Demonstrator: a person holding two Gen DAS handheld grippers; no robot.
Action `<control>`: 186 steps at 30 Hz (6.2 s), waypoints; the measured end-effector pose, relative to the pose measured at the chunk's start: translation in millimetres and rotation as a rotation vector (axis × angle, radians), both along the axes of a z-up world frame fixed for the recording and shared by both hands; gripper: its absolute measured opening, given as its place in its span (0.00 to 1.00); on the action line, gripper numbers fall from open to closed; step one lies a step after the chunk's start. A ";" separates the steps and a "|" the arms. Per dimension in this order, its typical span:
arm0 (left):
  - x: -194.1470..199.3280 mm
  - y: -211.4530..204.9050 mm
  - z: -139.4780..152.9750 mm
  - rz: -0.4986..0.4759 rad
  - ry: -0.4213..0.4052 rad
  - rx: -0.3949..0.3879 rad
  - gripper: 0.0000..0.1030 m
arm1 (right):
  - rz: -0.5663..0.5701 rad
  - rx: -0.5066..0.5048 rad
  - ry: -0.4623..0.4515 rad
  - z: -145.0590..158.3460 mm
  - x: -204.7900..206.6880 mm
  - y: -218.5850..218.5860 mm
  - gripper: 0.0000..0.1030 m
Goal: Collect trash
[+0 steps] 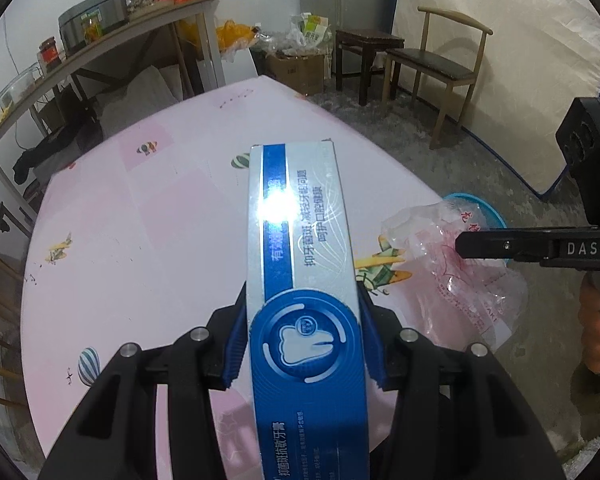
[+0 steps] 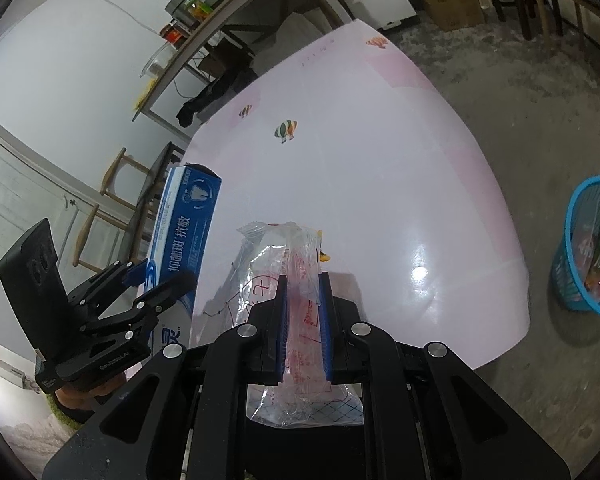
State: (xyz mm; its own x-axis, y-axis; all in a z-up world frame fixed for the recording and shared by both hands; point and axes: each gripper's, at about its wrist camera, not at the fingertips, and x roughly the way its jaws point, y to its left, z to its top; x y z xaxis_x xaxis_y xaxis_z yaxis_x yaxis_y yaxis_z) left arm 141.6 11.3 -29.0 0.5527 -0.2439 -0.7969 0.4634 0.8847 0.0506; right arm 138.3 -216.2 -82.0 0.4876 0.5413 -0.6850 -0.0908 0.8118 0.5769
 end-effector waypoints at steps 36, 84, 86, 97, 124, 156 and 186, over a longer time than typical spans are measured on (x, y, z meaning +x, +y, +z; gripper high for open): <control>32.7 -317.9 1.9 -0.377 0.249 -0.239 0.46 | -0.820 0.082 0.010 -44.1 -151.1 -309.7 0.12; -46.7 -165.0 53.3 -0.123 -0.041 -0.406 0.95 | -0.578 -0.286 -0.162 -5.9 -161.2 -195.6 0.85; -62.4 -147.9 51.6 -0.065 -0.059 -0.371 0.95 | -0.537 -0.346 -0.215 9.8 -171.9 -158.4 0.92; -134.6 -67.9 18.6 0.335 -0.153 -0.236 0.95 | -0.377 -0.661 -0.306 27.0 -185.5 -47.1 0.92; -143.9 -64.6 8.3 0.420 -0.139 0.051 0.95 | -0.465 -0.758 -0.205 13.8 -194.1 -41.9 0.92; -143.2 -74.7 -1.5 0.381 -0.097 0.096 0.95 | -0.458 -0.756 -0.182 9.1 -196.5 -38.1 0.92; -142.8 -72.9 -1.9 0.381 -0.095 0.090 0.95 | -0.462 -0.755 -0.193 13.6 -199.6 -31.6 0.92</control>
